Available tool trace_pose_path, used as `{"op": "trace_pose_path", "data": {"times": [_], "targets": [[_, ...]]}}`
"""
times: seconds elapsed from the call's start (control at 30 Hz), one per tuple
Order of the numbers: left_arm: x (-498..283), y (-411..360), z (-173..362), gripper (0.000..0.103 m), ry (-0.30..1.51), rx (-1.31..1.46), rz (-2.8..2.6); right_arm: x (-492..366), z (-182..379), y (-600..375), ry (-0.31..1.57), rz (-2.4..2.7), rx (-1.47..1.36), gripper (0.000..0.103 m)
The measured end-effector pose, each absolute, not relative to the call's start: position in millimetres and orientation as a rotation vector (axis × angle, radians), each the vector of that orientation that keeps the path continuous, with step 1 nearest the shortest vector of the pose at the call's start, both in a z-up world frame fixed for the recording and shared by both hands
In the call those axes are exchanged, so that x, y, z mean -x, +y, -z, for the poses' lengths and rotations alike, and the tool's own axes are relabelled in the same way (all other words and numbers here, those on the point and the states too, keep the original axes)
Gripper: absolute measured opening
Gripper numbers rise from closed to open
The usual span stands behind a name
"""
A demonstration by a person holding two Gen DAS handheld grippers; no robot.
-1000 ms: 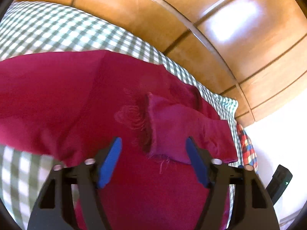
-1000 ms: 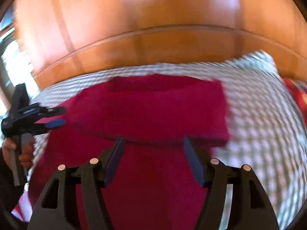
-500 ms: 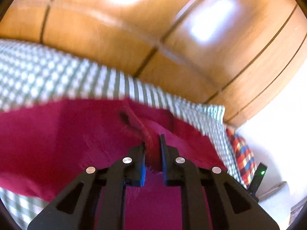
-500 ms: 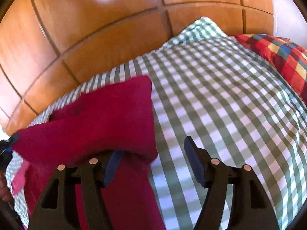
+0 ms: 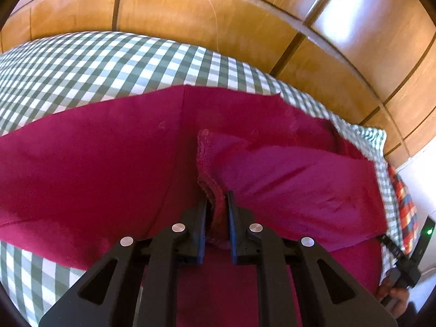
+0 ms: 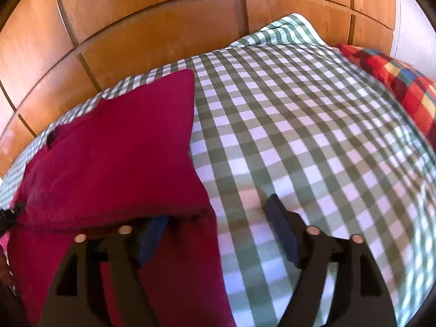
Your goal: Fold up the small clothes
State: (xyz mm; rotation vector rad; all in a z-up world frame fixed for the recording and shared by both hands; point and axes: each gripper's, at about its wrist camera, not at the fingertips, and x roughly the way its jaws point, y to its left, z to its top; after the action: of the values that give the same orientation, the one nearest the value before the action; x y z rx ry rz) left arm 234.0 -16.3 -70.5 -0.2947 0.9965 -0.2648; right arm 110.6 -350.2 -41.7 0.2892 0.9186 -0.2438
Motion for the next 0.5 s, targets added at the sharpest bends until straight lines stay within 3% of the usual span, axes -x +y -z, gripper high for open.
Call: {"op": "trace_pose_path", "data": {"times": [0.3, 0.5], "targets": [[-202.7, 2.5, 22.0, 0.011, 0.833, 0.351, 0.28, -73.5, -19.1, -310.2, 0.78, 0.146, -0.089, 0.082], [-220.1, -49.4, 30.4, 0.011, 0.905, 0.242, 0.367, -125.4, -7.9, -260.4, 0.794, 0.018, -0.02, 0.083]]}}
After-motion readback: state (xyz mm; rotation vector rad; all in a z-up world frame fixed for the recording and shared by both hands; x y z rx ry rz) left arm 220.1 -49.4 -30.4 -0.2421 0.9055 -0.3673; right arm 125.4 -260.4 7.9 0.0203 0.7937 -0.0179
